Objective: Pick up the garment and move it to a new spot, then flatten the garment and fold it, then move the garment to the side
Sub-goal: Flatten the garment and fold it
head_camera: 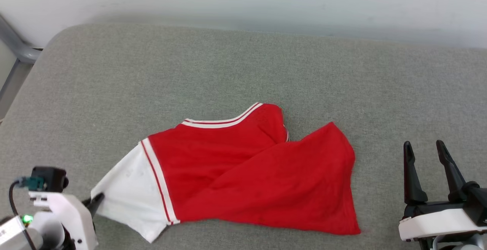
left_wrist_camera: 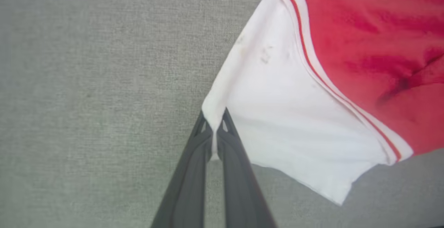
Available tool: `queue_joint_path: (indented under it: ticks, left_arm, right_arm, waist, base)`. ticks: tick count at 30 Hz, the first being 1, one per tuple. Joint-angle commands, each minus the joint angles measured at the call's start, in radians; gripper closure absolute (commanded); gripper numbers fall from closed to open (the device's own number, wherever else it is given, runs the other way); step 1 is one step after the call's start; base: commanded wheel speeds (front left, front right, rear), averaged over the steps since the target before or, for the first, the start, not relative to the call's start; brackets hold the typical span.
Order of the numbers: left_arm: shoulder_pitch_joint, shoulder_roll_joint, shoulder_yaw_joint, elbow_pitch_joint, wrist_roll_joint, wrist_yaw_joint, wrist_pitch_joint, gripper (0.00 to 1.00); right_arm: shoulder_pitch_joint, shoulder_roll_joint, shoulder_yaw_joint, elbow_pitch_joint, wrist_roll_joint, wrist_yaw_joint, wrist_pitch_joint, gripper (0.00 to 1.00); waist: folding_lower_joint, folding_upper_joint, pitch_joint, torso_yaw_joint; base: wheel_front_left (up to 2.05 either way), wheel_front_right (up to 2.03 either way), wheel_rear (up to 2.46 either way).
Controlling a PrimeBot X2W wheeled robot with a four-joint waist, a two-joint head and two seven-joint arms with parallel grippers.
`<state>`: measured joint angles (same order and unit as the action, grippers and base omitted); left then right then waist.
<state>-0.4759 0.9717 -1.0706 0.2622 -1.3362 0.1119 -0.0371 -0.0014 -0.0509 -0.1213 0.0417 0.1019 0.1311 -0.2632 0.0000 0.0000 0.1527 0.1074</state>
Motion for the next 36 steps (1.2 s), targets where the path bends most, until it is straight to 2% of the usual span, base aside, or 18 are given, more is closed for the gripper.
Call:
queue_joint_path:
  ticks: [1, 5, 10, 11, 12, 13, 16, 19, 22, 27, 28, 31, 34, 36]
  left_arm:
    - [0.022, -0.019, 0.001, 0.031, -0.02, -0.016, -0.007, 1.0]
    - [0.058, -0.082, -0.009, 0.151, -0.061, -0.058, -0.002, 1.0]
    - [0.05, -0.17, -0.024, 0.28, -0.058, -0.106, -0.009, 1.0]
    - [0.042, -0.183, -0.024, 0.298, -0.055, -0.112, -0.016, 0.8]
    - [0.032, -0.191, -0.027, 0.319, -0.037, -0.112, -0.029, 0.12]
    - [0.024, -0.2, -0.024, 0.335, -0.029, -0.109, -0.047, 0.0]
    - [0.004, -0.211, -0.008, 0.365, 0.007, -0.091, -0.134, 0.0]
    - [-0.008, -0.219, 0.027, 0.368, 0.05, -0.04, -0.21, 0.0]
    - [0.0, -0.235, 0.083, 0.333, 0.109, 0.018, -0.228, 0.0]
    - [0.086, -0.261, 0.295, 0.183, 0.302, 0.125, -0.227, 0.0]
    - [0.086, -0.261, 0.295, 0.183, 0.302, 0.125, -0.227, 0.0]
    - [0.164, -0.287, 0.42, 0.073, 0.425, 0.18, -0.228, 0.0]
    - [0.256, -0.33, 0.528, -0.027, 0.542, 0.233, -0.228, 0.0]
    - [0.328, -0.379, 0.615, -0.111, 0.654, 0.268, -0.228, 0.0]
  right_arm:
    - [-0.013, 0.001, -0.001, -0.002, -0.004, -0.001, -0.002, 0.0]
    - [-0.017, 0.001, -0.002, -0.003, -0.01, -0.001, -0.002, 0.0]
    - [-0.016, 0.002, -0.004, 0.001, -0.011, -0.001, -0.002, 0.0]
    - [-0.014, 0.002, -0.005, 0.003, -0.012, -0.001, -0.002, 0.0]
    - [-0.011, 0.001, -0.006, 0.004, -0.012, -0.001, -0.002, 0.0]
    - [-0.009, 0.002, -0.006, 0.006, -0.012, -0.001, -0.002, 0.0]
    - [-0.005, 0.001, -0.007, 0.004, -0.012, -0.001, -0.002, 0.0]
    - [0.002, 0.001, -0.02, -0.007, -0.02, -0.001, -0.002, 0.0]
    - [-0.001, 0.001, -0.042, -0.025, -0.032, -0.001, -0.002, 0.0]
    - [-0.032, 0.001, -0.057, -0.07, -0.068, -0.001, -0.002, 0.0]
    - [-0.032, 0.001, -0.057, -0.07, -0.068, -0.001, -0.002, 0.0]
    - [-0.066, 0.001, -0.051, -0.09, -0.082, -0.001, -0.002, 0.0]
    - [-0.116, -0.008, -0.02, -0.093, -0.109, -0.001, -0.002, 0.0]
    - [-0.18, -0.052, 0.024, -0.067, -0.119, -0.001, -0.002, 0.0]
  waist:
    - [0.0, 0.0, 0.008, -0.005]
    - [0.0, 0.0, 0.022, -0.013]
    - [0.0, 0.0, 0.023, -0.016]
    - [0.0, 0.0, 0.02, -0.015]
    - [0.0, 0.0, 0.015, -0.013]
    - [0.0, 0.0, 0.009, -0.012]
    - [0.0, 0.0, -0.014, -0.008]
    - [0.0, 0.0, -0.04, -0.002]
    - [0.0, 0.0, -0.062, 0.01]
    - [0.0, 0.0, -0.087, 0.028]
    - [0.0, 0.0, -0.087, 0.028]
    - [0.0, 0.0, -0.094, 0.035]
    - [0.0, 0.0, -0.093, 0.044]
    - [0.0, 0.0, -0.088, 0.057]
  base:
    - [0.0, 0.0, 0.0]
    - [0.0, 0.0, 0.0]
    - [0.0, 0.0, 0.0]
    - [0.0, 0.0, 0.0]
    - [0.0, 0.0, 0.0]
    - [0.0, 0.0, 0.0]
    - [0.0, 0.0, 0.0]
    - [0.0, 0.0, 0.0]
    - [0.0, 0.0, 0.0]
    - [0.0, 0.0, 0.0]
    - [0.0, 0.0, 0.0]
    - [0.0, 0.0, 0.0]
    - [0.0, 0.0, 0.0]
    - [0.0, 0.0, 0.0]
